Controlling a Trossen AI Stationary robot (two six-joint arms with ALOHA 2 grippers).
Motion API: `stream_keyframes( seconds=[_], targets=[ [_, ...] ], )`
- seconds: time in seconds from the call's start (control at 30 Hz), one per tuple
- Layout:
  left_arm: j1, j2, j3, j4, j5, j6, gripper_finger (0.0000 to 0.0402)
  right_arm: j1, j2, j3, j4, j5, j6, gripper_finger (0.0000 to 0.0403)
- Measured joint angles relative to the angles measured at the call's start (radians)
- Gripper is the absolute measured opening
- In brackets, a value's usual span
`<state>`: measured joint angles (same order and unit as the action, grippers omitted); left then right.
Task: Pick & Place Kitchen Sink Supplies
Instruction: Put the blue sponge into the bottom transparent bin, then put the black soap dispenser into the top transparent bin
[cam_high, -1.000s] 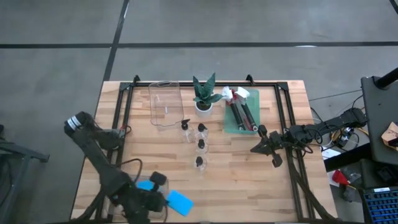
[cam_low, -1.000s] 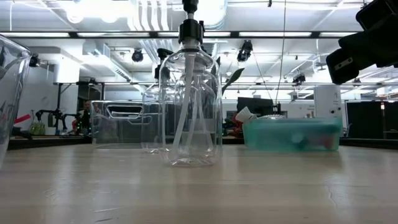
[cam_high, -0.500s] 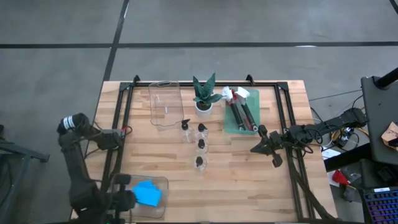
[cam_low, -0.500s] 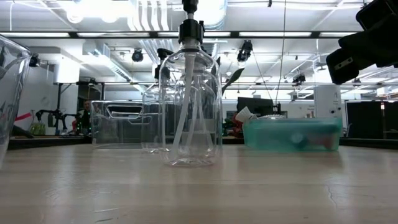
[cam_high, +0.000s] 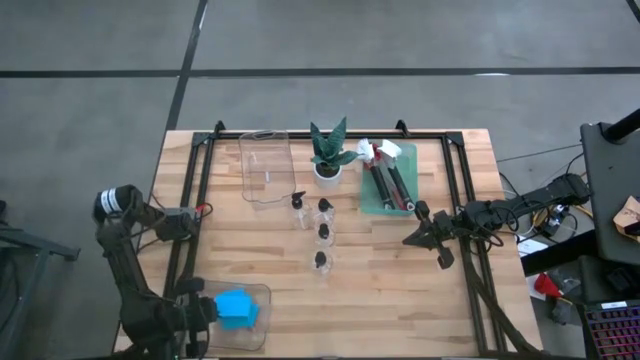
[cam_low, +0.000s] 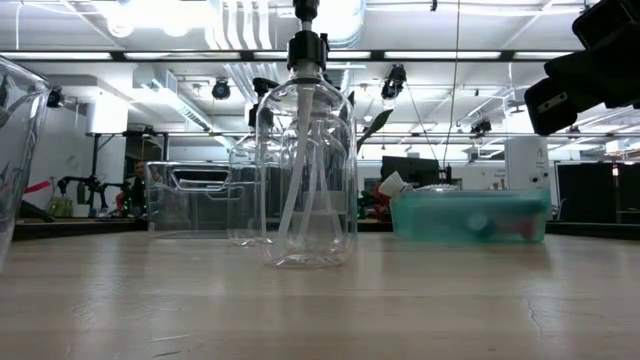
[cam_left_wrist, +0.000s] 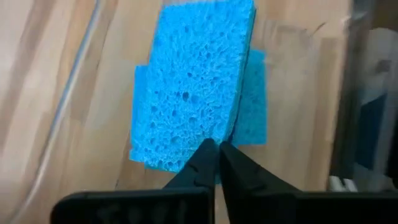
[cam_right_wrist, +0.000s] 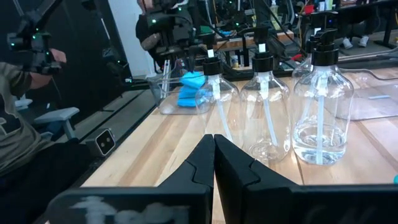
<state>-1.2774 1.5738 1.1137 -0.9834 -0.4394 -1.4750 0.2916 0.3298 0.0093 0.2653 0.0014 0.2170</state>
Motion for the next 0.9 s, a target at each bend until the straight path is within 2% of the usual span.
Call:
stream_keyframes(
  seconds=[0.2, 0.37, 0.5, 0.57, 0.9],
  targets=[
    [0.000, -0.003, -0.037, 0.035, 0.016, -0.042, 0.0081, 0.000, 0.000, 0.000, 0.000, 0.000, 0.000, 0.0008],
    [0.002, -0.024, 0.015, 0.014, -0.003, -0.001, 0.0143, 0.000, 0.000, 0.000, 0.000, 0.000, 0.000, 0.0008],
    [0.001, -0.068, 0.046, 0.007, -0.126, 0.079, 0.0166, 0.000, 0.000, 0.000, 0.000, 0.000, 0.000, 0.0008],
    [0.010, -0.096, 0.046, -0.005, -0.226, 0.119, 0.0169, 0.000, 0.000, 0.000, 0.000, 0.000, 0.000, 0.0008],
    [0.194, -0.192, 0.044, -0.056, -0.527, 0.225, 0.0168, 0.000, 0.000, 0.000, 0.000, 0.000, 0.000, 0.0008]
  ],
)
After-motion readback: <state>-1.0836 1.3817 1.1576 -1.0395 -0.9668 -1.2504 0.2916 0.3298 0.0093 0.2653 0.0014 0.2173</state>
